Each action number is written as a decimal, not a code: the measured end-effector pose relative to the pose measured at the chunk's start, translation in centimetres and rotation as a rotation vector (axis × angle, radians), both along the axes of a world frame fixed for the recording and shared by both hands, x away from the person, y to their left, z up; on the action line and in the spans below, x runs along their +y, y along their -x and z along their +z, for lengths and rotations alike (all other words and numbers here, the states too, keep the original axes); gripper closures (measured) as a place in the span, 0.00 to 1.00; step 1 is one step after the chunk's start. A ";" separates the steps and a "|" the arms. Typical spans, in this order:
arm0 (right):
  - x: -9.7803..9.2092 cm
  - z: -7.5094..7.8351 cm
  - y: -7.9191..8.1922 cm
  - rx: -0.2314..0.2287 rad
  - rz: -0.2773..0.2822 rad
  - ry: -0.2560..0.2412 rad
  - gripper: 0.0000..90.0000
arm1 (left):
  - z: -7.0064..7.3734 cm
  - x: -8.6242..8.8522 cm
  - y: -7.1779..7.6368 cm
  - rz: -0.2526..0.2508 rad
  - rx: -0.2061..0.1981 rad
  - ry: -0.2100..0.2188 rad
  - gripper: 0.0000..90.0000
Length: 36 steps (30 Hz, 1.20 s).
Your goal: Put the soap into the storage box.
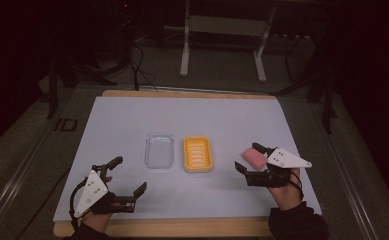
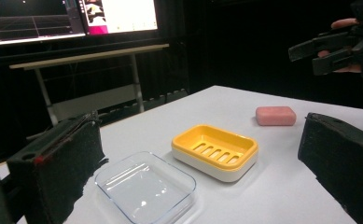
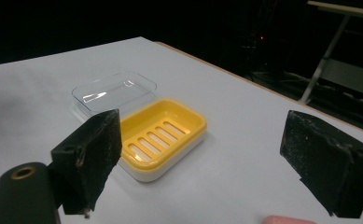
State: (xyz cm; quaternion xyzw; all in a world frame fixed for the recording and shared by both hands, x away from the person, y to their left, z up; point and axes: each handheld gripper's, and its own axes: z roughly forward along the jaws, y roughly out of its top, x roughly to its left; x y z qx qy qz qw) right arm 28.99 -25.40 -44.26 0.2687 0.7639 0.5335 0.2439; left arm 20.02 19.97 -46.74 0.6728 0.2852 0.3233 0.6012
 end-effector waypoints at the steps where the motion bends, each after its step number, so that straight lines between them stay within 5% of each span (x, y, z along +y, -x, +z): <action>1: 0.0 0.0 0.0 0.004 0.003 0.000 0.14 | 0.0 0.0 0.0 0.002 -0.002 -0.001 0.01; 10: 0.3 0.5 0.3 0.009 0.016 0.024 0.14 | 0.0 0.0 0.0 0.004 0.003 -0.024 0.01; 36: 1.1 1.4 -0.2 0.459 -0.051 0.298 0.10 | -0.2 -0.5 0.0 -0.004 0.011 -0.064 0.01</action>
